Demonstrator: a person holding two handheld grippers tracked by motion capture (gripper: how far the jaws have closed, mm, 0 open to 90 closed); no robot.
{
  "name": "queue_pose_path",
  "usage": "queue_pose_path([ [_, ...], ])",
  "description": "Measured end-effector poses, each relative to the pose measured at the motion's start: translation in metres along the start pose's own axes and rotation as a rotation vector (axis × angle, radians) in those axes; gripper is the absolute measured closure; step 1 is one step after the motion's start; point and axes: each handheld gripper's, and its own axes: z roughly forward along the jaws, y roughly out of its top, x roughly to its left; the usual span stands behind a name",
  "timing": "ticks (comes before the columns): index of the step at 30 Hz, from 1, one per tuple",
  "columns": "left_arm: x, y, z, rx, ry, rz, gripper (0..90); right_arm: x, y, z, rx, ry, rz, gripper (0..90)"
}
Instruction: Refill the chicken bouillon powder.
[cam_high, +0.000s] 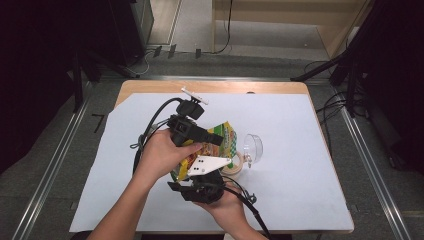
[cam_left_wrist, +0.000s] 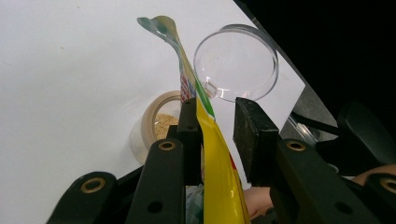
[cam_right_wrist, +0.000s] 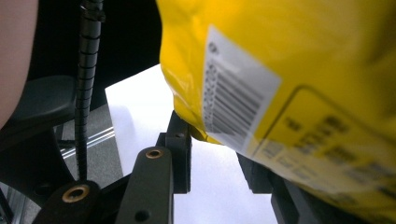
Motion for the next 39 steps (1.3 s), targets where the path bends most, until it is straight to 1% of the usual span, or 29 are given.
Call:
queue_pose_path([
  [6, -0.0022, -0.0002, 0.0007, 0.003, 0.001, 0.003, 72.9, -0.0022, -0.0017, 0.0008, 0.003, 0.003, 0.01, 69.8],
  [9, -0.0028, -0.0003, 0.0006, 0.003, 0.001, 0.002, 72.9, -0.0026, -0.0019, 0.001, 0.001, 0.003, 0.007, 69.8],
  [13, -0.0047, -0.0006, 0.0014, 0.004, 0.014, 0.009, 72.9, -0.0036, -0.0027, 0.0011, 0.002, 0.002, 0.005, 69.9],
  [17, -0.0051, -0.0006, 0.0016, 0.003, 0.013, 0.009, 72.9, -0.0037, -0.0031, 0.0007, 0.004, 0.004, 0.01, 69.9],
  [32, -0.0039, -0.0005, 0.0014, 0.004, -0.001, -0.004, 72.9, -0.0033, -0.0028, 0.0007, 0.005, 0.002, 0.006, 70.0],
  [37, -0.0018, -0.0005, 0.0011, 0.009, -0.02, -0.015, 74.2, -0.0033, -0.003, 0.001, 0.006, 0.001, 0.006, 70.3],
  [39, -0.0017, -0.0006, 0.001, 0.009, -0.021, -0.018, 74.3, -0.0031, -0.0031, 0.0012, 0.006, 0.002, 0.005, 70.3],
])
